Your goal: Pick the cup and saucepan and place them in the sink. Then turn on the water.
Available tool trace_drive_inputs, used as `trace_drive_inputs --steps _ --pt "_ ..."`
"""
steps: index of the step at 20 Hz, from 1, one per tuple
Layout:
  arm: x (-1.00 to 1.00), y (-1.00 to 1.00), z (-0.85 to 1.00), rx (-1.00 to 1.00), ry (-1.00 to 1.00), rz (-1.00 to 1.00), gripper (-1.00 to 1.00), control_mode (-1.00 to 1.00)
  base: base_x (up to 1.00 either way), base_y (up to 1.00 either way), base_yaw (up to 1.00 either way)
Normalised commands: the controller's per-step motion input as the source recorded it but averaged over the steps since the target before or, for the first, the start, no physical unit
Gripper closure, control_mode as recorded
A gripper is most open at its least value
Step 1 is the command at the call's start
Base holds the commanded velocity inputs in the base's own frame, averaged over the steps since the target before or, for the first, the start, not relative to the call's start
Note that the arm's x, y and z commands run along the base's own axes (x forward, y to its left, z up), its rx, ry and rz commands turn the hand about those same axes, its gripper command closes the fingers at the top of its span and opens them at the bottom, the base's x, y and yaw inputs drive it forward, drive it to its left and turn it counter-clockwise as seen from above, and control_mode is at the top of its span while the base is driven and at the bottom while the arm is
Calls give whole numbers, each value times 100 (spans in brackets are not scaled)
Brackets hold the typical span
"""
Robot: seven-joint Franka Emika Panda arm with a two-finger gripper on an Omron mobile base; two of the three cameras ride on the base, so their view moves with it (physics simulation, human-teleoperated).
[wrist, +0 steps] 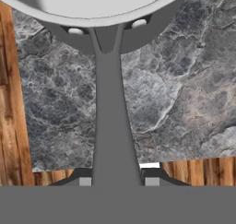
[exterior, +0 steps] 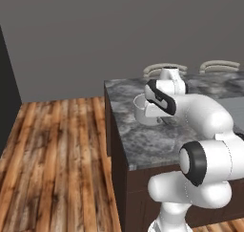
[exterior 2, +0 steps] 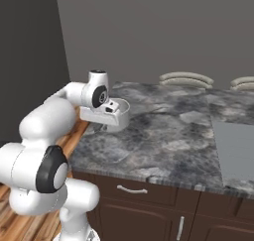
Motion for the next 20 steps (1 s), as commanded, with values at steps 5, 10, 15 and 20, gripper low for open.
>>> trace_drive_inputs --steps 5,10,15,20 --pt "-16 0 35 0 0 0 100 -100 0 0 0" --pt "-7 0 25 0 0 0 100 -100 0 0 0" --pt "-15 -3 19 0 0 0 100 -100 0 0 0" --pt "-12 0 20 0 0 0 100 -100 0 0 0"
